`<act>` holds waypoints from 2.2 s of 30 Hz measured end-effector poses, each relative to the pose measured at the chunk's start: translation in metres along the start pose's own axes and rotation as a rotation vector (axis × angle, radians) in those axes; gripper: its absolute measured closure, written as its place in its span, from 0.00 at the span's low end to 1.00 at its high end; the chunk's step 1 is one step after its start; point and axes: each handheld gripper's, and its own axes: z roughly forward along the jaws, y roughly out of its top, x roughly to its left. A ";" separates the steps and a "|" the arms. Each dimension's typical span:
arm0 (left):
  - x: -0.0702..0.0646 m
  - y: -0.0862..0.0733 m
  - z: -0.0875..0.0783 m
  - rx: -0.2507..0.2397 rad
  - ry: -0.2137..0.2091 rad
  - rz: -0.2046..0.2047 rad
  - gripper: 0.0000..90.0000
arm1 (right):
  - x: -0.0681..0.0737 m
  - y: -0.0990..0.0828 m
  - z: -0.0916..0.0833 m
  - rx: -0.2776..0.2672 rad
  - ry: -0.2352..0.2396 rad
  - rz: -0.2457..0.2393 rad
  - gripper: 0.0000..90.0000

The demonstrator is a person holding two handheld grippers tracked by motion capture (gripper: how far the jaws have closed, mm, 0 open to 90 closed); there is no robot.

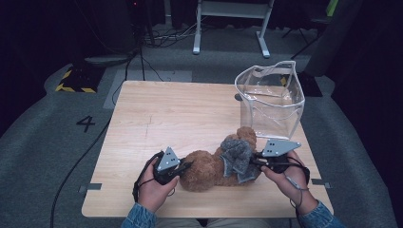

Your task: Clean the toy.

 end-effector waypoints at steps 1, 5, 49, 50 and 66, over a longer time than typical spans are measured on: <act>0.000 0.000 0.000 0.001 -0.001 0.003 0.91 | -0.003 -0.003 -0.003 0.007 -0.011 0.005 0.95; 0.000 0.000 0.000 -0.001 -0.004 -0.005 0.91 | -0.014 -0.019 -0.012 0.038 -0.050 0.047 0.95; 0.004 0.000 0.001 -0.006 -0.001 -0.027 0.90 | 0.041 0.051 0.014 -0.058 0.050 -0.077 0.34; 0.004 0.000 0.001 -0.006 -0.001 -0.027 0.90 | 0.047 0.051 0.023 -0.049 0.072 -0.101 0.32; 0.004 0.000 0.002 0.004 0.007 -0.024 0.90 | 0.085 0.046 0.068 0.058 0.055 -0.274 0.71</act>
